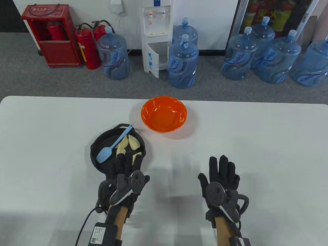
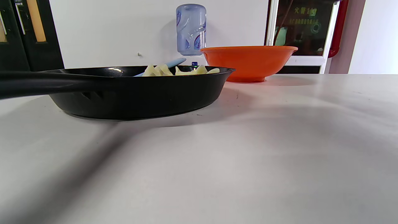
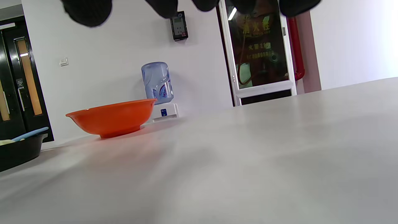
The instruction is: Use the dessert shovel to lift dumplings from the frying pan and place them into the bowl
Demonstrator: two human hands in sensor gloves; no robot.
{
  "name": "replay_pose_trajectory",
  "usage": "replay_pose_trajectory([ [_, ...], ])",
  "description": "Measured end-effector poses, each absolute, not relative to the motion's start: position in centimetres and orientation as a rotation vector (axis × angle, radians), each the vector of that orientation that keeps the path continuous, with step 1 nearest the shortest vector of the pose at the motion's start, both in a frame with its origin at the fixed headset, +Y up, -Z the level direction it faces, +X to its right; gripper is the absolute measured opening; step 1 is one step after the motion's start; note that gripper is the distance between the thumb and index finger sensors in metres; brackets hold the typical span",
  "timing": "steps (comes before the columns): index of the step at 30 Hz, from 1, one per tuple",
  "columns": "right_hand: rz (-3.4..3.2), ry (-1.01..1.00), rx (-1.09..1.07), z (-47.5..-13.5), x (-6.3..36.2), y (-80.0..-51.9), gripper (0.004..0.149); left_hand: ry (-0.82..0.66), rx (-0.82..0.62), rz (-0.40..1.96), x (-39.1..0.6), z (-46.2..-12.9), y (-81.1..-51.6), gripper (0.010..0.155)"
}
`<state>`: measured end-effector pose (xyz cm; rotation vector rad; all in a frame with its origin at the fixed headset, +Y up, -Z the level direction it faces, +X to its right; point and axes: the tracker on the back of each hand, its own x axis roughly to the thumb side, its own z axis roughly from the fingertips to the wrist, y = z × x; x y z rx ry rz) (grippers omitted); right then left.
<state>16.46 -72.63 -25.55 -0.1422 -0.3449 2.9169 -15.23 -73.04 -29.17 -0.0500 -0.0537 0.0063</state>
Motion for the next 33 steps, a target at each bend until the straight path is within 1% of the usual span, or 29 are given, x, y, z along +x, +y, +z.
replay_pose_trajectory([
  [24,2.871,-0.307,-0.132,-25.9,16.7,-72.8,0.074,-0.006,-0.081,0.004,-15.8,-29.6,-73.4,0.077],
  [29,2.855,-0.299,-0.118,-26.1,16.6,-72.8,0.074,0.019,-0.053,0.024,-15.3,-30.3,-72.0,0.078],
  [33,2.853,-0.279,-0.114,-26.2,16.6,-73.0,0.074,0.032,-0.048,0.005,-14.6,-32.4,-70.1,0.078],
])
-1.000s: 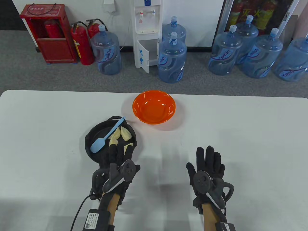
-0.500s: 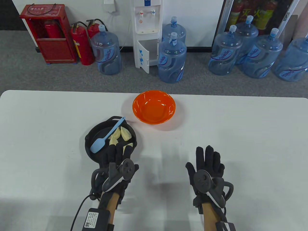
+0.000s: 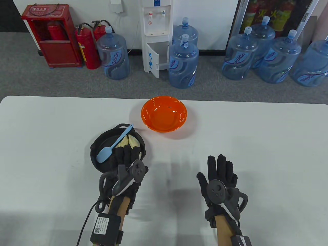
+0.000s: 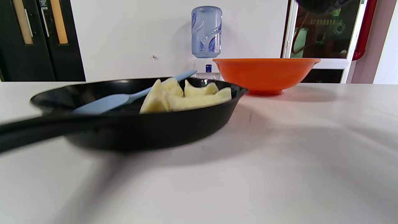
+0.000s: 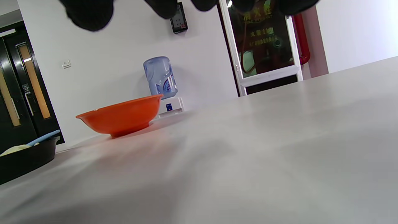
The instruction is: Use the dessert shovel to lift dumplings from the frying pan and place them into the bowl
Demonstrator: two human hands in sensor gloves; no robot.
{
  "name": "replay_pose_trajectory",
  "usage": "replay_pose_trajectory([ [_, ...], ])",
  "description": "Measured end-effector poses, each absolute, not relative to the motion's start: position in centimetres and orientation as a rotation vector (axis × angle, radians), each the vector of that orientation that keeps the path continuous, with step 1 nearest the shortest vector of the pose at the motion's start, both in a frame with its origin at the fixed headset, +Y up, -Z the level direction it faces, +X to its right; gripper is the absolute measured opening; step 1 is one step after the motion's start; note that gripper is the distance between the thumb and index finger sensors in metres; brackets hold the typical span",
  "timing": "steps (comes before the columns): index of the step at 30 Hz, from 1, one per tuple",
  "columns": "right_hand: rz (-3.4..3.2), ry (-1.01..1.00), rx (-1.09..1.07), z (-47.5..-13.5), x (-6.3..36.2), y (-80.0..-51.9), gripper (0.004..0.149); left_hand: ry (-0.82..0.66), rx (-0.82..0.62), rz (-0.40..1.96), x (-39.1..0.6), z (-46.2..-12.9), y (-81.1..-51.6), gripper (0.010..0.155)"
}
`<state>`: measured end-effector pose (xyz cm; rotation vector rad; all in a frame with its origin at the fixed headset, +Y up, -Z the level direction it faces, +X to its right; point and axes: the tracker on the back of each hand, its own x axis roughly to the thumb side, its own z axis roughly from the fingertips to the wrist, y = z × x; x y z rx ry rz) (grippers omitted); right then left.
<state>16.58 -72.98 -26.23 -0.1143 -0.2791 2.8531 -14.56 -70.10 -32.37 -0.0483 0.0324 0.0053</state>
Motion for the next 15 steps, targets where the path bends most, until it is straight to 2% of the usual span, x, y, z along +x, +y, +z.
replay_pose_trajectory([
  [7,2.843,-0.263,-0.131,-26.3,16.7,-72.9,0.074,0.012,-0.053,-0.060,-11.3,-38.3,-68.0,0.079],
  [15,2.861,-0.255,-0.163,-26.4,17.1,-73.0,0.074,0.007,-0.127,-0.143,-8.7,-44.6,-69.4,0.080],
])
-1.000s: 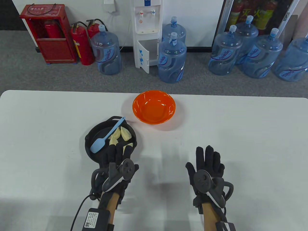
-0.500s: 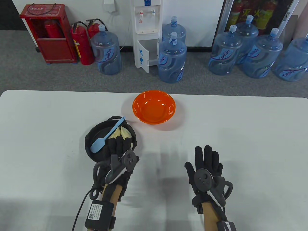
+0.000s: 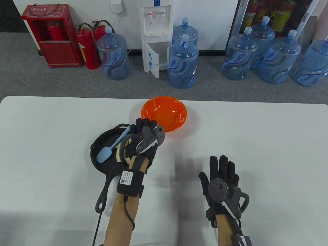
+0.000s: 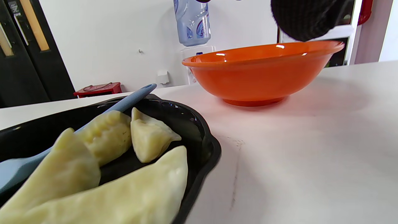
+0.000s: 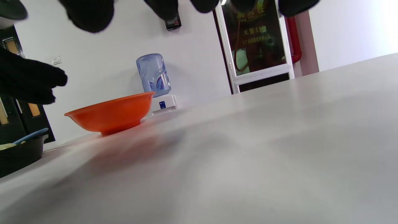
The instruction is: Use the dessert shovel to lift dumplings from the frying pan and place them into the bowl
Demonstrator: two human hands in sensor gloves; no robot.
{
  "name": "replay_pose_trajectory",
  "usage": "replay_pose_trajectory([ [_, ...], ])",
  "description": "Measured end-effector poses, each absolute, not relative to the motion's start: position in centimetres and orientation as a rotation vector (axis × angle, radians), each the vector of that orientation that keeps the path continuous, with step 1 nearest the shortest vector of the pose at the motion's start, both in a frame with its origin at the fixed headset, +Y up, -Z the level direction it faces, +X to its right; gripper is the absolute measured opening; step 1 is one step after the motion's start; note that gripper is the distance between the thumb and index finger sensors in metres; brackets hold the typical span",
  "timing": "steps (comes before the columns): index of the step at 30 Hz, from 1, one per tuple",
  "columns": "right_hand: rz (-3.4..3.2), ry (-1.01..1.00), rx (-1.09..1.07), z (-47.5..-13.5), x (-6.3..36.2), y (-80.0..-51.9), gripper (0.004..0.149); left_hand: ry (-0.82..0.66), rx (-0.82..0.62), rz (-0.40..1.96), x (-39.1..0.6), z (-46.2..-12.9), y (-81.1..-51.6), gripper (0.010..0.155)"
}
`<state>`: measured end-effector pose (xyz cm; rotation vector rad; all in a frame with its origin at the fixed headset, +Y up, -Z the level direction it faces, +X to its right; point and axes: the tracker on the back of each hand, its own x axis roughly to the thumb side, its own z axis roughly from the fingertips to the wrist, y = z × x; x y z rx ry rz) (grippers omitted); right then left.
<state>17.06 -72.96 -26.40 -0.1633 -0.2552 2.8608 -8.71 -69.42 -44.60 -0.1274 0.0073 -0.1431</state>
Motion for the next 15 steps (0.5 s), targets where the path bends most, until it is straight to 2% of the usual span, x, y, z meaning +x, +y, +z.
replay_pose_trajectory([
  [5,2.856,-0.287,-0.162,-26.4,16.8,-72.4,0.074,0.012,-0.195,-0.108,-8.9,-47.4,-70.7,0.080],
  [15,2.856,-0.251,-0.195,-26.8,17.1,-72.8,0.074,0.001,-0.211,-0.117,-8.3,-48.7,-72.3,0.072],
])
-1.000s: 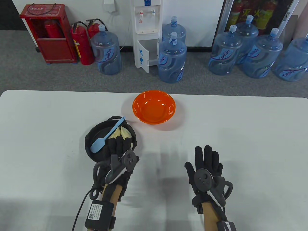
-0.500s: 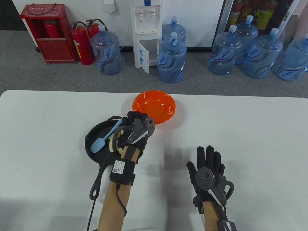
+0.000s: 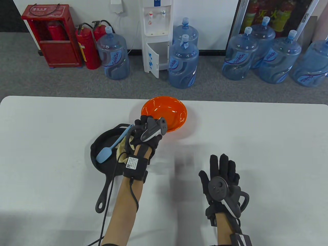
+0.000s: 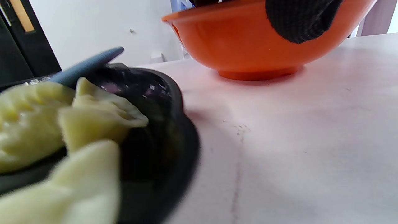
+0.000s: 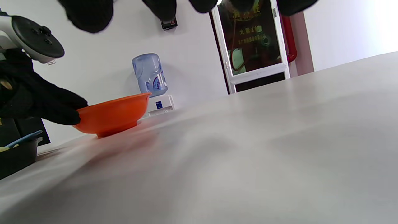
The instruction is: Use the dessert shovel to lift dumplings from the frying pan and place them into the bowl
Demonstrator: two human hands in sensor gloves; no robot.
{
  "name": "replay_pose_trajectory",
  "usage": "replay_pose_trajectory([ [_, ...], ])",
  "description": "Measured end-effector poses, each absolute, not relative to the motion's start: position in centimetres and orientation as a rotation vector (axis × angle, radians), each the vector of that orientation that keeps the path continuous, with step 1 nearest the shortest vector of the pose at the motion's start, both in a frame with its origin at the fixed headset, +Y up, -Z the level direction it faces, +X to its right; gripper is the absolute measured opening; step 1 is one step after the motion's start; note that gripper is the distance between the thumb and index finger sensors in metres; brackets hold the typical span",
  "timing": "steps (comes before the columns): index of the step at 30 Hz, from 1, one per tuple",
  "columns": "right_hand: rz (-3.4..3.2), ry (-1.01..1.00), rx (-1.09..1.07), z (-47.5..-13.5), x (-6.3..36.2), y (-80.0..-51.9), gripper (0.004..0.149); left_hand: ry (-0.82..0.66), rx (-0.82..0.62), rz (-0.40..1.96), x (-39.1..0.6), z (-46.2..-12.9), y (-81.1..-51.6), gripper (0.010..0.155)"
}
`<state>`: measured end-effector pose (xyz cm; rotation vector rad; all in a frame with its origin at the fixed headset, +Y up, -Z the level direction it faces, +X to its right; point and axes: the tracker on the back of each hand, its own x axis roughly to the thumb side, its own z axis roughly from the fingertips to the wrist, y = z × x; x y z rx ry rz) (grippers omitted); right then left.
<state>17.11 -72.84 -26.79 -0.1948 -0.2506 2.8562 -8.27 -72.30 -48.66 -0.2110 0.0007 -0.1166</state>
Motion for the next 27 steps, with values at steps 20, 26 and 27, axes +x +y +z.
replay_pose_trajectory([
  [20,2.863,-0.224,-0.181,-26.8,17.0,-72.9,0.074,-0.032,-0.097,-0.374,-6.5,-49.9,-72.9,0.046],
  [26,2.860,-0.217,-0.180,-26.8,17.0,-72.9,0.074,-0.094,-0.001,-0.413,-5.7,-49.3,-72.6,0.044],
  [27,2.859,-0.216,-0.181,-26.8,17.1,-72.9,0.074,-0.109,0.022,-0.421,-5.4,-49.2,-72.5,0.043],
])
